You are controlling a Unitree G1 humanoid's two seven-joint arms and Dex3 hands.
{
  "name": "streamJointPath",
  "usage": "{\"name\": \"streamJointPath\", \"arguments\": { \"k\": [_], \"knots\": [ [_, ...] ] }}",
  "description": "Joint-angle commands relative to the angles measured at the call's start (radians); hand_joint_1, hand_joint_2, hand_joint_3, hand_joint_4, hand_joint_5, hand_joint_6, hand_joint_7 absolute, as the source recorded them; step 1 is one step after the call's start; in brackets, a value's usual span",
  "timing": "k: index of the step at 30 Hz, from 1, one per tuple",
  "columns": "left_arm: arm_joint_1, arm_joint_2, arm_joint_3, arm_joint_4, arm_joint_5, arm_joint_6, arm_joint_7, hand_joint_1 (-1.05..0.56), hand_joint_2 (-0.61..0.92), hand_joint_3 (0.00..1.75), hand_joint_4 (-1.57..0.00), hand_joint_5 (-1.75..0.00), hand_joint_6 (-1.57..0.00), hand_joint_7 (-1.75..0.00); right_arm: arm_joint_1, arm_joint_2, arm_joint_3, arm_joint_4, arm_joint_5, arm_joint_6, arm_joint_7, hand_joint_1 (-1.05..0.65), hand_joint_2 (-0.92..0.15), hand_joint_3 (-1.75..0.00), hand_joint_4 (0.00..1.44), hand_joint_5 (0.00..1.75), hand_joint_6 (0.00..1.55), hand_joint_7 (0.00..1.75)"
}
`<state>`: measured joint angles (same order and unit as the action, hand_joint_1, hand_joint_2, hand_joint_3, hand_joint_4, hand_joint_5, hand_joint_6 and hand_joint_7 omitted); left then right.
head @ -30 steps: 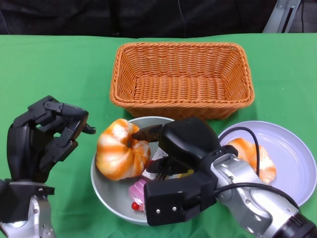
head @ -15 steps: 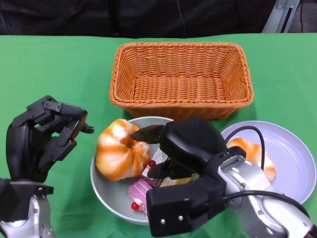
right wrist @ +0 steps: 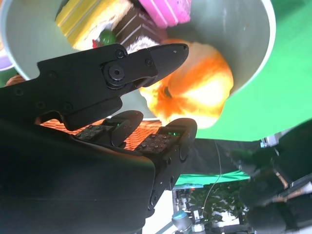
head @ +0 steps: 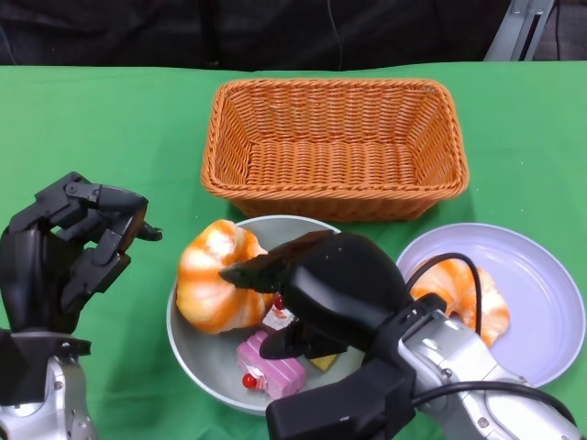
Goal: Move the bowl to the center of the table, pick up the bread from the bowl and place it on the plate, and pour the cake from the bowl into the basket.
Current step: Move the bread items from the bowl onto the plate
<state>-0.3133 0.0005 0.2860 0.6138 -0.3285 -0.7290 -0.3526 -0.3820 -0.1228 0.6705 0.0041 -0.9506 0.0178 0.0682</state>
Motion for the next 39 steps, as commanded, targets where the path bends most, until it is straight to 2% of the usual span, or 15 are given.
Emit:
{"name": "streamJointPath", "arguments": {
  "k": [1, 13, 20, 30, 39],
  "knots": [
    [-0.014, 0.015, 0.014, -0.016, -0.005, -0.001, 0.029, -0.13, 0.92, 0.33, -0.83, -1.33, -0.98, -0.86, -0.017, 0.017, 0.006, 0.044, -0.024, -0.013, -0.058, -0.82, -0.92, -0.05, 0.53, 0.00, 0.52, 0.00],
    [-0.011, 0.017, 0.013, -0.037, -0.017, -0.002, 0.024, -0.15, 0.92, 0.33, -0.80, -1.38, -0.96, -0.88, -0.063, 0.063, 0.006, 0.191, -0.023, -0.023, -0.117, -0.81, -0.92, -0.04, 0.54, 0.00, 0.48, 0.00],
    [0.001, 0.015, 0.008, -0.071, -0.010, 0.013, 0.040, -0.17, 0.92, 0.30, -0.80, -1.40, -0.95, -0.89, -0.094, 0.076, 0.016, 0.270, -0.053, -0.024, -0.191, -0.83, -0.92, -0.04, 0.47, 0.00, 0.45, 0.00],
    [0.011, 0.010, 0.001, -0.098, -0.005, 0.030, 0.044, -0.15, 0.92, 0.32, -0.80, -1.40, -0.96, -0.91, -0.110, 0.078, 0.015, 0.315, -0.055, -0.024, -0.238, -0.84, -0.92, -0.06, 0.42, 0.00, 0.43, 0.01],
    [0.007, 0.012, 0.004, -0.088, -0.005, 0.026, 0.042, -0.15, 0.92, 0.31, -0.80, -1.39, -0.95, -0.92, -0.107, 0.074, 0.015, 0.320, -0.057, -0.041, -0.294, -0.85, -0.92, -0.04, 0.46, 0.02, 0.48, 0.02]
  ]
}}
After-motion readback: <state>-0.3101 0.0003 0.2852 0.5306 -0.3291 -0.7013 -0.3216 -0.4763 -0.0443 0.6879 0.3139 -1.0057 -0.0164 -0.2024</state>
